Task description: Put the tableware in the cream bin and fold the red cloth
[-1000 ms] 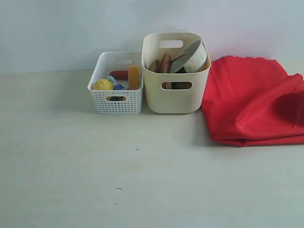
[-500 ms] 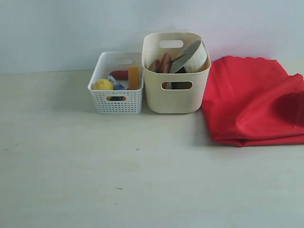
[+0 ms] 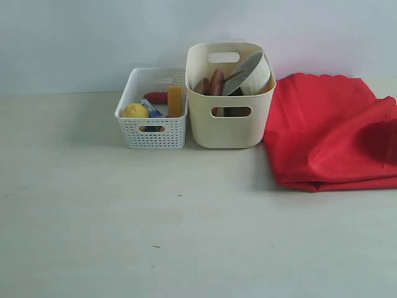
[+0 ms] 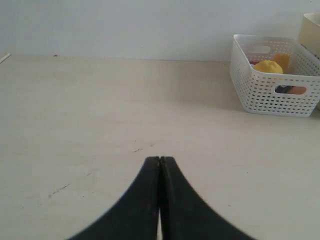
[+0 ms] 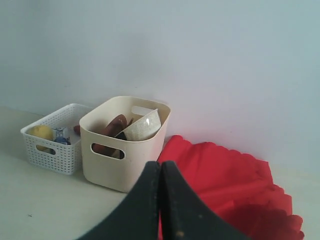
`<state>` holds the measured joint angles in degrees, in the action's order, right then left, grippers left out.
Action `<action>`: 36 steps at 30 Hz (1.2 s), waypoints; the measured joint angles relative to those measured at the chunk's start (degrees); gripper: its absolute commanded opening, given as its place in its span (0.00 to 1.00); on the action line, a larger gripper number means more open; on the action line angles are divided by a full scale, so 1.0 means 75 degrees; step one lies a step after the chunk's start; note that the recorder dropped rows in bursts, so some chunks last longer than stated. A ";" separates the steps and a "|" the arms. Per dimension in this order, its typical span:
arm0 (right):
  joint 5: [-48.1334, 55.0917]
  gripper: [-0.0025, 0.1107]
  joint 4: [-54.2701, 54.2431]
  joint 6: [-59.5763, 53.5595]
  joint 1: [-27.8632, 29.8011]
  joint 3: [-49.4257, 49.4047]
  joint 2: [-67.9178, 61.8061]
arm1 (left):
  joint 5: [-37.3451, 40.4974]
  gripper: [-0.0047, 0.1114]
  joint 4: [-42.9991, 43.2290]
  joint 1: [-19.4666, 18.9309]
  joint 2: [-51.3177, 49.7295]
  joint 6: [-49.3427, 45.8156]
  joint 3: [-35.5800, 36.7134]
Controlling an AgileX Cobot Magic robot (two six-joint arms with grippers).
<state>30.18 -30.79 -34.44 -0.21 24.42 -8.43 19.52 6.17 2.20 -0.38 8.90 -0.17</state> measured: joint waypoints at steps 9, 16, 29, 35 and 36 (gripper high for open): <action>-0.1285 0.02 0.4105 0.4715 0.0000 -0.2280 0.0837 | 0.0000 0.04 0.0000 0.0000 0.0000 0.0000 0.0000; -0.1514 0.02 0.4969 0.5600 0.0000 -0.3012 0.1079 | 0.0000 0.04 0.0000 0.0000 0.0000 0.0000 0.0000; -0.1654 0.02 0.5270 0.5677 -0.0381 -0.3216 0.1079 | 0.0028 0.04 0.0000 0.0000 0.0000 0.0000 0.0000; -0.1673 0.02 0.5270 0.5955 -0.0381 -0.3216 0.1079 | 0.0028 0.04 0.0000 0.0000 0.0000 0.0000 0.0000; -0.1673 0.02 0.5270 0.5955 -0.0381 -0.3216 0.1079 | 0.0028 0.04 0.0000 0.0000 0.0000 0.0000 0.0000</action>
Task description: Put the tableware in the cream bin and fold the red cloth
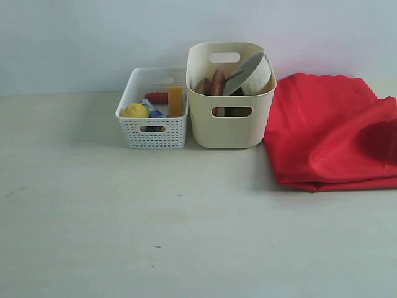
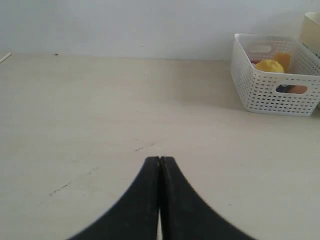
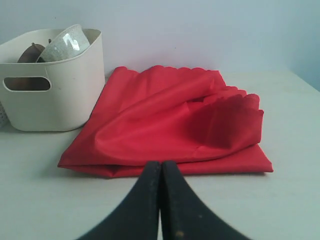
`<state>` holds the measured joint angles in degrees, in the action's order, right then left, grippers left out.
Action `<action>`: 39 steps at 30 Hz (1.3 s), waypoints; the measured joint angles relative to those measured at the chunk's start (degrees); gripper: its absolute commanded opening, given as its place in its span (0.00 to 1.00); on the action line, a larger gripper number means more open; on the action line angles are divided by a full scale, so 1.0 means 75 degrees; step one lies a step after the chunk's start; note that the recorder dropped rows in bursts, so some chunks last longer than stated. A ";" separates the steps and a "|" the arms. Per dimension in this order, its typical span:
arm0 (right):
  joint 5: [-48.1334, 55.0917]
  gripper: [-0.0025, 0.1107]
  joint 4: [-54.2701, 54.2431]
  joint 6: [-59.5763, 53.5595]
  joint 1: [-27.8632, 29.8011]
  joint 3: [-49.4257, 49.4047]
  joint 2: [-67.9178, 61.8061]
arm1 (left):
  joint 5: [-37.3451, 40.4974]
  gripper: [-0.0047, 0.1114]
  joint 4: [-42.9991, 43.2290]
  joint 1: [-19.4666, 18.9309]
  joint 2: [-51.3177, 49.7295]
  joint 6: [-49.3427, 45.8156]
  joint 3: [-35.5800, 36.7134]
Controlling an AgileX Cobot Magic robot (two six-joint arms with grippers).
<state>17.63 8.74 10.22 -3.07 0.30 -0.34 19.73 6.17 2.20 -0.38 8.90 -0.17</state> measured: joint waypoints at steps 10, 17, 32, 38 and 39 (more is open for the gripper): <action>-0.0039 0.02 0.0000 0.0011 0.0000 0.0000 0.0000 | 0.0000 0.04 0.0000 0.0000 0.0000 0.0000 0.0000; -0.0039 0.02 0.0000 0.0011 0.0000 0.0000 0.0000 | 0.0017 0.04 0.0000 0.0000 0.0000 0.0000 0.0000; -0.0039 0.02 0.0000 0.0011 0.0000 0.0000 0.0000 | 0.0069 0.04 0.0000 0.0000 0.0000 0.0000 0.0000; -0.0039 0.02 0.0000 0.0029 0.0000 0.0000 0.0000 | 0.0110 0.04 0.0000 0.0000 0.0000 0.0000 0.0000; -0.0039 0.02 0.0000 0.0029 0.0000 0.0000 0.0000 | 0.0110 0.04 0.0000 0.0000 0.0000 0.0000 0.0000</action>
